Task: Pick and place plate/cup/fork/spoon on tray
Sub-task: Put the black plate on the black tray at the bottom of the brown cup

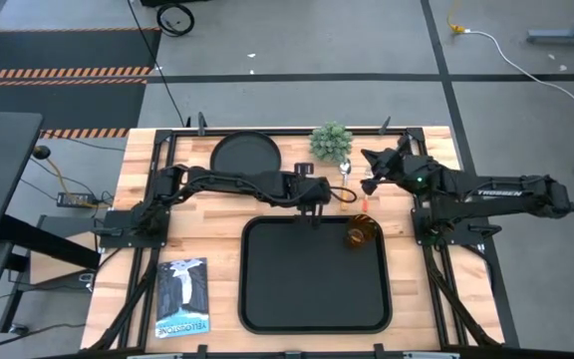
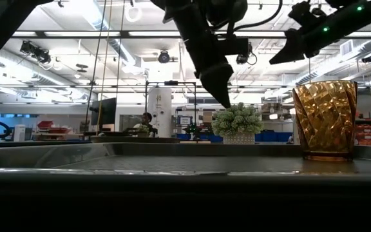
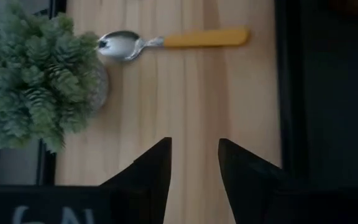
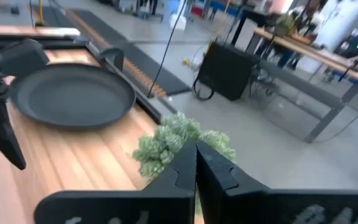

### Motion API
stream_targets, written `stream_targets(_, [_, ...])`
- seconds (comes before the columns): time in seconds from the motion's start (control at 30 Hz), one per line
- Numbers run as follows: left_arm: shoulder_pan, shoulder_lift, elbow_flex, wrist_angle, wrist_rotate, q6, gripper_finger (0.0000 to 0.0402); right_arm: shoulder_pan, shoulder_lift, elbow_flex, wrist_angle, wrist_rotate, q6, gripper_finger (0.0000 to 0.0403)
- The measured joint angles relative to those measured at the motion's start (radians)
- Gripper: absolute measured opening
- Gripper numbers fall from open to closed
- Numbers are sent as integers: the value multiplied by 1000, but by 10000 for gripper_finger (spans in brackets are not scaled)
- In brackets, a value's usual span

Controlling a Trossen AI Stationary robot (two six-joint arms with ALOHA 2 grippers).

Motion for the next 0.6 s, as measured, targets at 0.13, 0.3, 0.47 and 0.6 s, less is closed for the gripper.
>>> stream_targets(0.13, [-11,-28,-56,19,0,-48,141,0,61,39,-29,-16,50,9])
stream_targets(0.3, [-31,-94,-175,84,0,-105,141,0,119,81,-31,-53,131,9])
stream_targets(0.47, [-52,-184,-296,163,6,-156,141,0,175,109,-33,-111,192,9])
stream_targets(0.6, [-71,-252,-361,195,7,-188,139,1,226,128,-26,-166,253,9])
